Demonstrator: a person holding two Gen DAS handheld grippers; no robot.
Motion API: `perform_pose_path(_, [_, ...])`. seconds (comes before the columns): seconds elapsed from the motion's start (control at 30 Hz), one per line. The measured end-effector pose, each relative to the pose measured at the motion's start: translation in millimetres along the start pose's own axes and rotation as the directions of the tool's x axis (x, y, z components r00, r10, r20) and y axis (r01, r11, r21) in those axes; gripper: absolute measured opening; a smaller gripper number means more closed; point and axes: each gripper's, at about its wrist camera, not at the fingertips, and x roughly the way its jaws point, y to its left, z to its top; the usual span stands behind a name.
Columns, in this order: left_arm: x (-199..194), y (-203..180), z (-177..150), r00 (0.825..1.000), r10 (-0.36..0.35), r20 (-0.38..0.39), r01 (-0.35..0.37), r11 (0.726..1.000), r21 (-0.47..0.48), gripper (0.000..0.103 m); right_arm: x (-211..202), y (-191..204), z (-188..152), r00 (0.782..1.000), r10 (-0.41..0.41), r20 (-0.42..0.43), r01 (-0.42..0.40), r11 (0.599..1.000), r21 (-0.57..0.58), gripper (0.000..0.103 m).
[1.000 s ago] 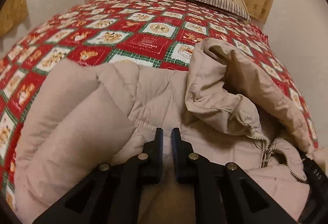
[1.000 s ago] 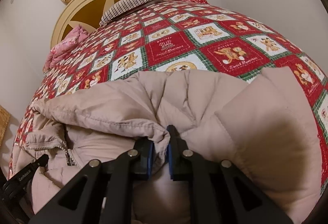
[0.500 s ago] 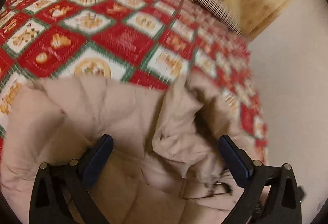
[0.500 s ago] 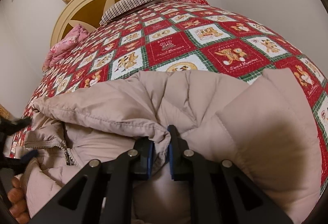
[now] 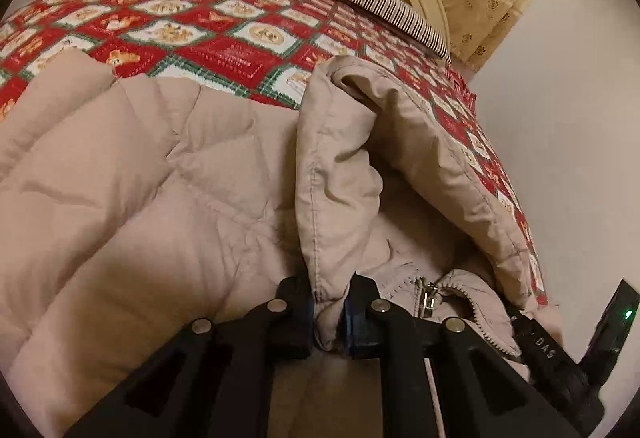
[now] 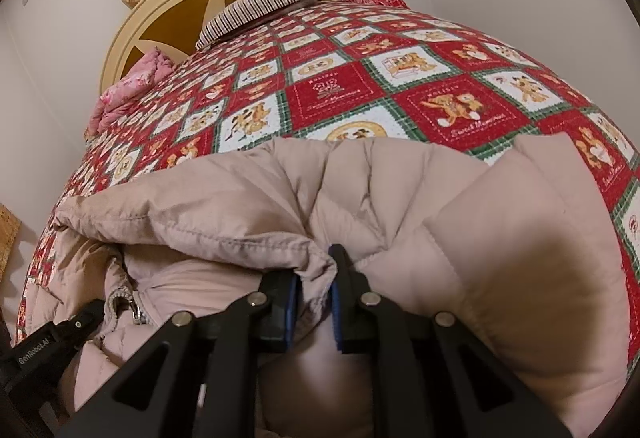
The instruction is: Fold large clothes
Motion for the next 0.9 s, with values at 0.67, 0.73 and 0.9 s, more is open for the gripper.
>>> perform_pose_path(0.67, [-9.7,13.1,-3.4,0.998,-0.053,0.031,0.053,0.999,-0.005,0.012,20.2,104.0,41.9,0.993,0.016,-0.116,-0.046,0.966,-0.255,0.027])
perform_pose_path(0.73, [-11.6,12.9,-3.5,0.997,-0.068,0.030,0.069,0.998,-0.009,0.012,32.3,91.0,12.1,0.989,0.002,-0.145,-0.052,0.937,-0.345,0.023])
perform_pose_path(0.9, [-41.3,5.5,-0.5,0.999,-0.023,-0.036,0.024,0.999,0.029,0.012,24.5,65.7,6.1,0.987,0.112,-0.112,-0.141,0.947,-0.290,0.023])
